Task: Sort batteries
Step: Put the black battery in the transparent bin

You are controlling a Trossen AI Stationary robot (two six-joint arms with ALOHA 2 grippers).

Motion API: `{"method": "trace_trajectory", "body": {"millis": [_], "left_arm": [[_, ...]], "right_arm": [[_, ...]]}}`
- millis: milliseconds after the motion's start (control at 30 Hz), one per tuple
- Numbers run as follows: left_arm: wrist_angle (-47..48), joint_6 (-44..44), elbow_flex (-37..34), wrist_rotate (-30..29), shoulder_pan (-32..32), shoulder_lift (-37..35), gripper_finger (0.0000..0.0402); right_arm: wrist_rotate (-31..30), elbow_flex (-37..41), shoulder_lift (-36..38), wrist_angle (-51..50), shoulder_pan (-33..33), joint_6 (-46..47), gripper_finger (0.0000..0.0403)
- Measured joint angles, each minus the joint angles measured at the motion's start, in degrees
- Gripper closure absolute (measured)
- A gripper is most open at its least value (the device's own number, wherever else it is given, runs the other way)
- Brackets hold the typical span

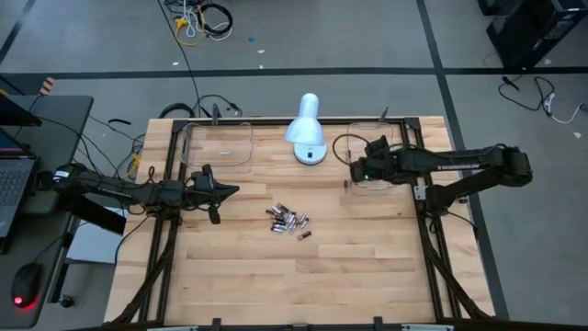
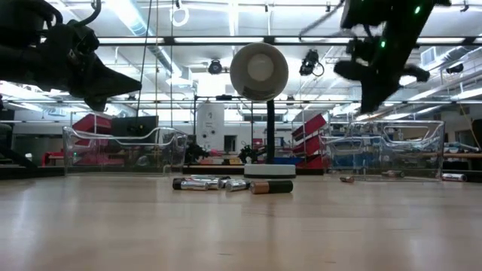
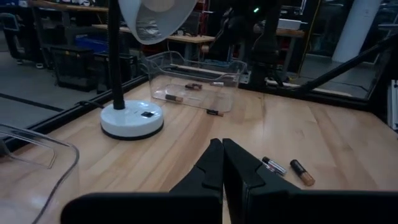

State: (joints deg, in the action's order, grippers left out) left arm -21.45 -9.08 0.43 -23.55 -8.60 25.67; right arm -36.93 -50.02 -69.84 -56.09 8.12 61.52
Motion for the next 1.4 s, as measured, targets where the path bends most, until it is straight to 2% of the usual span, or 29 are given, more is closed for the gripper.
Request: {"method": "trace_trajectory", "body": {"millis": [200, 433, 1400], "left_arm": [[0.05, -0.08, 0.00, 0.00, -0.01, -0.01, 0.0400], [0.22, -0.03, 0.00, -0.02, 0.00, 0.00, 0.0400], [0.22, -0.59, 0.00, -0.02, 0.00, 0.00, 0.0400]], "right_arm": [[4.49, 4.61, -0.35, 6.96, 8.10, -5.76, 0.0372], [5.75, 8.61, -0.33, 18.97, 11.56, -11.00, 0.0363], [8.53, 14.69, -0.33, 20.77, 13.14, -10.07, 0.0348]]}}
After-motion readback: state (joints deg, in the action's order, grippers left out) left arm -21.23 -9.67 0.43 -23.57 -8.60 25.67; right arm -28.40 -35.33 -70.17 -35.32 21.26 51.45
